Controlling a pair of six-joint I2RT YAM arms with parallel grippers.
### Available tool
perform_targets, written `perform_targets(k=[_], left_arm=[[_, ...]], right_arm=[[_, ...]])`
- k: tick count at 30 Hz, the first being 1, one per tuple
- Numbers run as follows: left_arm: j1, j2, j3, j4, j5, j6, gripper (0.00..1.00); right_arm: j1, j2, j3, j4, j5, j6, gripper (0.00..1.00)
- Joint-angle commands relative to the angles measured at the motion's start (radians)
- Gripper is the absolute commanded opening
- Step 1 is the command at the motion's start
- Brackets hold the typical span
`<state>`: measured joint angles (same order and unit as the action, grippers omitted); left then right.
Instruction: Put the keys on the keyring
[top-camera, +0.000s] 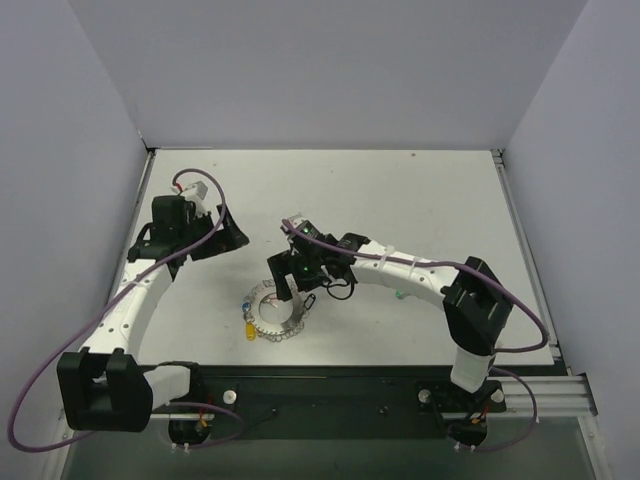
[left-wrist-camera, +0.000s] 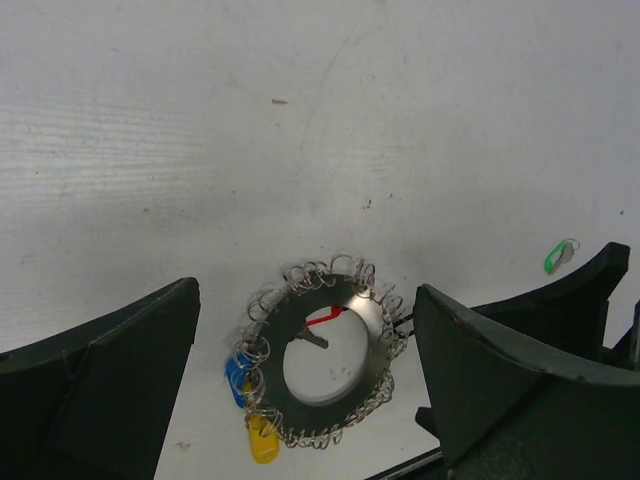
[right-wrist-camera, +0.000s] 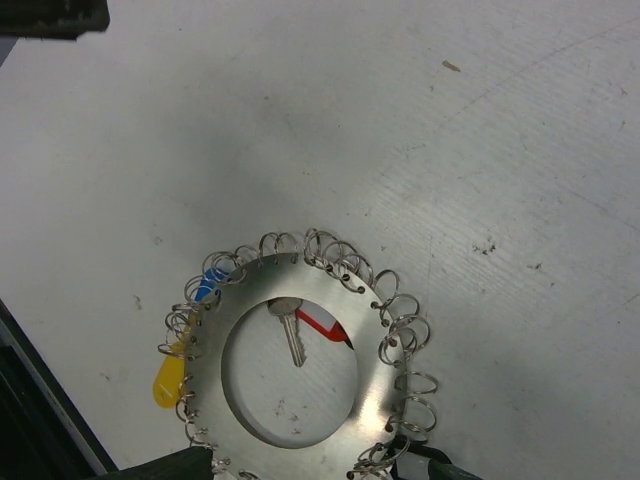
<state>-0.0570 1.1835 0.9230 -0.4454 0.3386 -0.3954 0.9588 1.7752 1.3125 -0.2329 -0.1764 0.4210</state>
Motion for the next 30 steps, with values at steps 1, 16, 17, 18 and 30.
perform_targets(k=[1,16,17,18,30], left_arm=[[0.002,0.024,0.042,-0.102,-0.021,0.059,0.97],[0.005,0.024,0.028,-0.121,-0.016,0.075,0.97],[0.005,0.025,0.025,-0.119,-0.016,0.075,0.97],[0.008,0.027,0.022,-0.121,-0.016,0.075,0.98],[0.017,0.028,0.013,-0.11,0.005,0.07,0.97]], right_arm=[[-0.025,0.019,0.071,-0.072,-0.02,-0.01,0.84],[-0.034,0.122,0.162,-0.2,-0.054,-0.022,0.58],[-0.02,0.113,0.153,-0.201,-0.054,-0.025,0.58],[-0.014,0.09,0.143,-0.203,-0.054,-0.03,0.58],[0.061,-0.013,-0.012,-0.206,-0.06,-0.008,0.53]])
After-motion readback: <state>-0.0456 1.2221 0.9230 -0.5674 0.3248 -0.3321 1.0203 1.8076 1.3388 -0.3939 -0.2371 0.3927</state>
